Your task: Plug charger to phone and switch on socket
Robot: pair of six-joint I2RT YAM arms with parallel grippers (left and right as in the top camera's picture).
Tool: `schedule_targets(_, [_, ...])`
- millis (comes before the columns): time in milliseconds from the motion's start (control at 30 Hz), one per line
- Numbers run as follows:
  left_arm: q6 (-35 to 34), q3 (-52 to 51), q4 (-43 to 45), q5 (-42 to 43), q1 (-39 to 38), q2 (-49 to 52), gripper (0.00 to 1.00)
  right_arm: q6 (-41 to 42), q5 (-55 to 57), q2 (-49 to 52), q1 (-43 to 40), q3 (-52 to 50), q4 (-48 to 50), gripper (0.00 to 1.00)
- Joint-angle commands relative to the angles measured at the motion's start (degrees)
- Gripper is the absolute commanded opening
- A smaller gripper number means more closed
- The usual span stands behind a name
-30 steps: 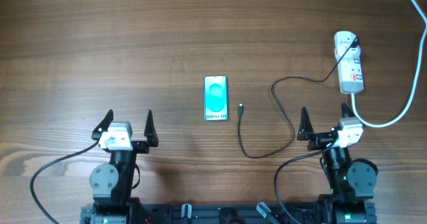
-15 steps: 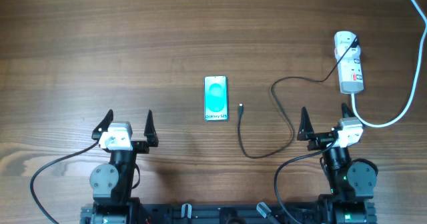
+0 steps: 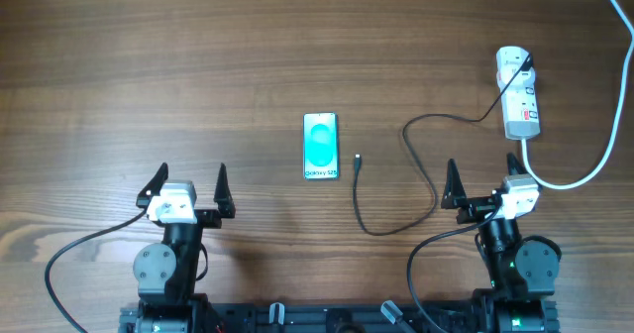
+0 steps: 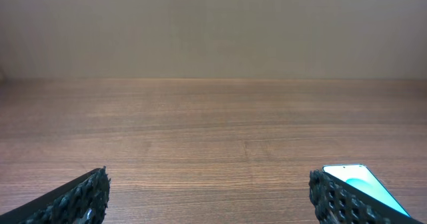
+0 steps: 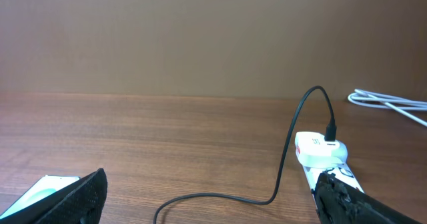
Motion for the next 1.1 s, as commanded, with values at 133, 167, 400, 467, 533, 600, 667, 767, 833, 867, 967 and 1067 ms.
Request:
schedule_targets(133, [-0.6,-0.3,-0.2,0.1,-0.4,-0.4,1.0,-0.5,0.2,-0.3,0.3,0.0,0.2,1.0])
schedule_targets(167, [-0.6,-0.3,-0.2,0.1,-0.4,-0.4,1.0,-0.5,0.2,-0.3,0.3,0.0,0.2,1.0])
schedule_targets(400, [-0.5,-0.3,-0.2,0.1,-0.4,-0.4,1.0,-0.5,0.2,-0.3,0.3,0.0,0.2,1.0])
schedule_targets(467, [-0.6,-0.3,-0.2,0.1,-0.4,-0.4,1.0,-0.5,0.2,-0.3,0.3,0.0,0.2,1.0])
schedule_targets(533, [-0.5,-0.3,-0.2,0.1,-0.4,-0.4,1.0,-0.5,0.2,-0.3,0.3,0.0,0.2,1.0])
schedule_targets(600, [-0.5,-0.3,-0.2,0.1,-0.4,-0.4,1.0,-0.5,0.2,-0.3,0.3,0.0,0.2,1.0])
schedule_targets(667, [-0.5,-0.3,-0.2,0.1,-0.4,-0.4,1.0,-0.5,0.2,-0.3,0.3,0.0,0.2,1.0])
schedule_targets(767, [-0.5,-0.3,-0.2,0.1,-0.4,-0.4,1.0,-0.5,0.2,-0.3,0.3,0.0,0.2,1.0])
schedule_targets(833, [-0.5,-0.3,-0.2,0.1,-0.4,-0.4,1.0,-0.5,0.2,-0.3,0.3,0.0,0.2,1.0])
schedule_targets(867, [-0.5,-0.3,-0.2,0.1,-0.4,-0.4,1.0,-0.5,0.2,-0.3,0.3,0.0,0.2,1.0])
schedule_targets(967, [-5.9,-0.3,1.0,11.9,-0.5,-0.4,1.0,-0.5,0.2,-0.3,0.3,0.0,0.2,1.0])
schedule_targets(1067, [-12.8,-0.3,1.9,24.6,-0.5,-0.4,1.0,-0.5,0.2,-0.3,0.3,0.0,0.2,1.0])
